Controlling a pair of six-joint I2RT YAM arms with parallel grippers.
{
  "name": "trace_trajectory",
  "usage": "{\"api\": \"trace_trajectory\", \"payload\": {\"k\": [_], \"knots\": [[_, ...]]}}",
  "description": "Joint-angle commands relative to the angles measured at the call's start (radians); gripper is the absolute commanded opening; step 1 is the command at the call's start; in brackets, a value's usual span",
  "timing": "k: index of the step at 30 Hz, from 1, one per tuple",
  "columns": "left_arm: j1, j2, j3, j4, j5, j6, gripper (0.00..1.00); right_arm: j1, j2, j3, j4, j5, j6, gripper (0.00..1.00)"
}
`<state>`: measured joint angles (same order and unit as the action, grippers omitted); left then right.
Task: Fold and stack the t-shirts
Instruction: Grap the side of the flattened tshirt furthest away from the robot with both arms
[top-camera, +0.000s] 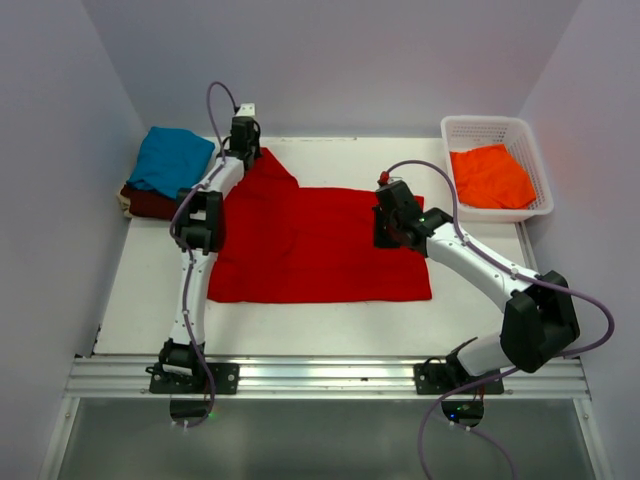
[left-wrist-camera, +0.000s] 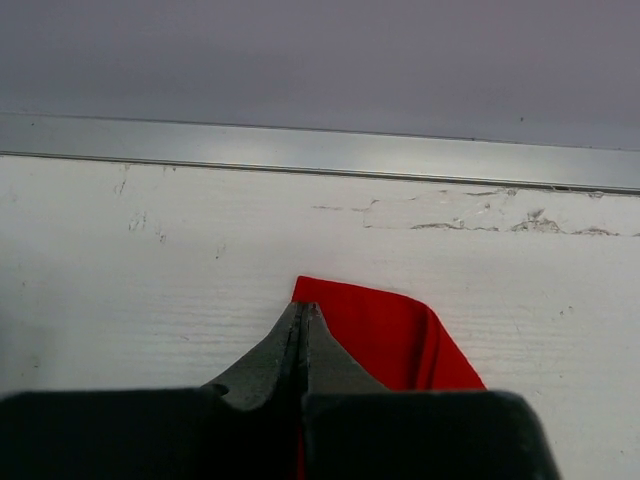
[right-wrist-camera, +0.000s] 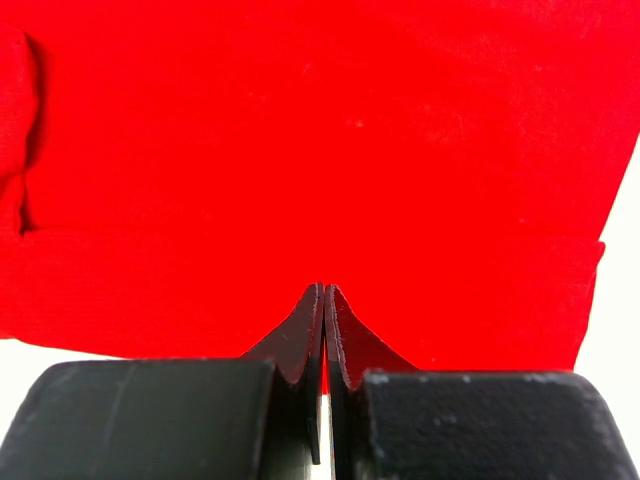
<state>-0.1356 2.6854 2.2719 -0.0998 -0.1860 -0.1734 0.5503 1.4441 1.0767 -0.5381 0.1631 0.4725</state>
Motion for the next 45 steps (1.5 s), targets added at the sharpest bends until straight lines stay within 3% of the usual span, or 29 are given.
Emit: {"api": "trace_trajectory", "payload": {"k": [1,2,7,9,14,17,21,24,29,30,33,35,40,45], "knots": [[0.021,0.008,0.038,-0.026,0.014,-0.023,0.00,-0.001,-0.030,0.009,0.000,-0.013,0.012,0.00],[0.021,0.010,0.038,-0.028,0.011,-0.026,0.00,0.000,-0.033,0.008,0.000,-0.013,0.012,0.00],[0.022,-0.047,-0.052,0.049,0.006,-0.028,0.76,0.000,-0.037,-0.001,0.000,-0.011,0.011,0.00],[0.022,-0.068,-0.116,0.083,0.013,-0.023,0.84,-0.001,-0.034,0.002,0.001,-0.011,0.012,0.00],[0.022,0.008,0.020,-0.021,0.039,-0.014,0.86,0.000,-0.027,0.009,0.001,-0.014,0.011,0.00],[0.022,0.013,0.039,-0.029,0.051,-0.014,0.79,-0.001,-0.022,0.011,0.004,-0.014,0.012,0.00],[0.028,0.013,0.041,-0.032,0.079,-0.018,0.16,0.000,-0.008,0.014,0.009,-0.020,0.012,0.00],[0.033,0.024,0.060,-0.058,0.086,-0.029,0.00,-0.001,-0.004,0.012,0.013,-0.023,0.015,0.00],[0.036,0.014,0.035,-0.058,0.100,-0.029,0.00,0.000,-0.008,0.009,0.017,-0.025,0.017,0.00],[0.036,0.004,0.008,-0.042,0.103,-0.029,0.18,0.000,-0.008,0.008,0.015,-0.025,0.014,0.00],[0.036,-0.103,-0.213,0.159,0.112,-0.020,0.54,-0.001,-0.010,0.005,0.012,-0.019,0.011,0.00],[0.034,-0.163,-0.300,0.276,0.118,-0.008,0.61,-0.001,-0.010,0.003,0.007,-0.014,0.009,0.00],[0.027,-0.113,-0.167,0.206,0.158,0.035,0.64,-0.001,0.004,0.012,0.006,-0.011,0.005,0.00],[0.019,-0.101,-0.166,0.245,0.207,0.048,0.64,-0.003,0.027,0.028,0.001,-0.011,-0.006,0.00]]}}
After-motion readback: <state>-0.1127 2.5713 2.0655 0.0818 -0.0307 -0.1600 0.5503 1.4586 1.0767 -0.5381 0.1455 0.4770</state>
